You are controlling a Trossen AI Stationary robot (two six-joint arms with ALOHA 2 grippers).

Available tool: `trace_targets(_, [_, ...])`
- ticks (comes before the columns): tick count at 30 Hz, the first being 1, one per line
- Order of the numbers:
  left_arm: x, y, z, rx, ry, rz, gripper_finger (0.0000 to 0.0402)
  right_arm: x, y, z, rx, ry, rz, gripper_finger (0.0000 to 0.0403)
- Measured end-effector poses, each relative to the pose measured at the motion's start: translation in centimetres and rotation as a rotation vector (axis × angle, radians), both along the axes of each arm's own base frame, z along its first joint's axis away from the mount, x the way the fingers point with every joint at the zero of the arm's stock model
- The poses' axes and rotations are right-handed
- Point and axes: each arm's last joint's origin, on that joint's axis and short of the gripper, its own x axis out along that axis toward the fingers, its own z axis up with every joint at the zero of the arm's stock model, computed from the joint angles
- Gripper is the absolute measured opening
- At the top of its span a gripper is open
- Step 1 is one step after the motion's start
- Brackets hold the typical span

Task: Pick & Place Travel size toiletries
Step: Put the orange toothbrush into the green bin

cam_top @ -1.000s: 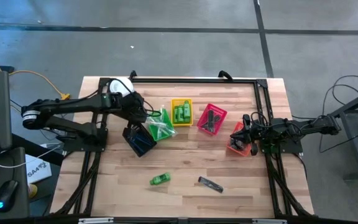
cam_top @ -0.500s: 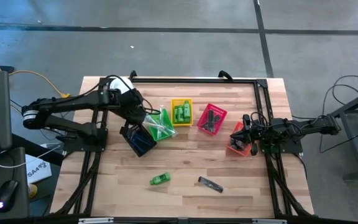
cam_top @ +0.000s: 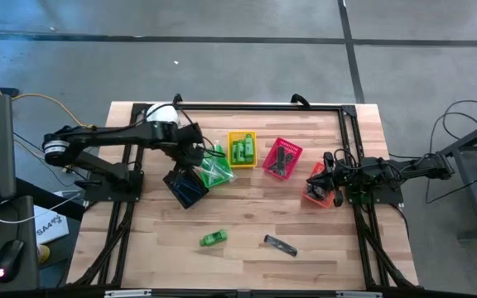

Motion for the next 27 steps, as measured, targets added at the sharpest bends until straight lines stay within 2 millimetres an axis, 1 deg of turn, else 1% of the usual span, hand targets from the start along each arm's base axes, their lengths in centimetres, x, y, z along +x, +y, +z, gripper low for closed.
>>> trace_targets(5, [1.0, 0.5, -1.1, 0.046, 0.03, -0.002, 0.0019, 0.0, 0.0, 0.0, 0.0, 0.001, 0.0, 0.0002])
trace_targets(11, [1.3, 0.7, -1.6, 0.103, 0.07, -0.005, 0.0021, 0.0, 0.0, -0.1, -0.002, 0.012, 0.001, 0.0002])
trace_targets(15, [1.2, 0.9, -1.7, 0.152, 0.094, 0.026, 0.0053, 0.0, 0.0, -0.2, 0.002, 0.021, 0.0, 0.0002])
trace_targets(20, [1.0, 1.2, -1.7, 0.227, 0.126, 0.129, 0.0094, 0.0, 0.0, -0.2, 0.004, 0.021, 0.0, 0.0002])
trace_targets(27, [0.8, 1.1, -1.4, 0.228, 0.131, 0.164, 0.0136, 0.0, 0.0, -0.2, 0.004, 0.021, 0.0, 0.0002])
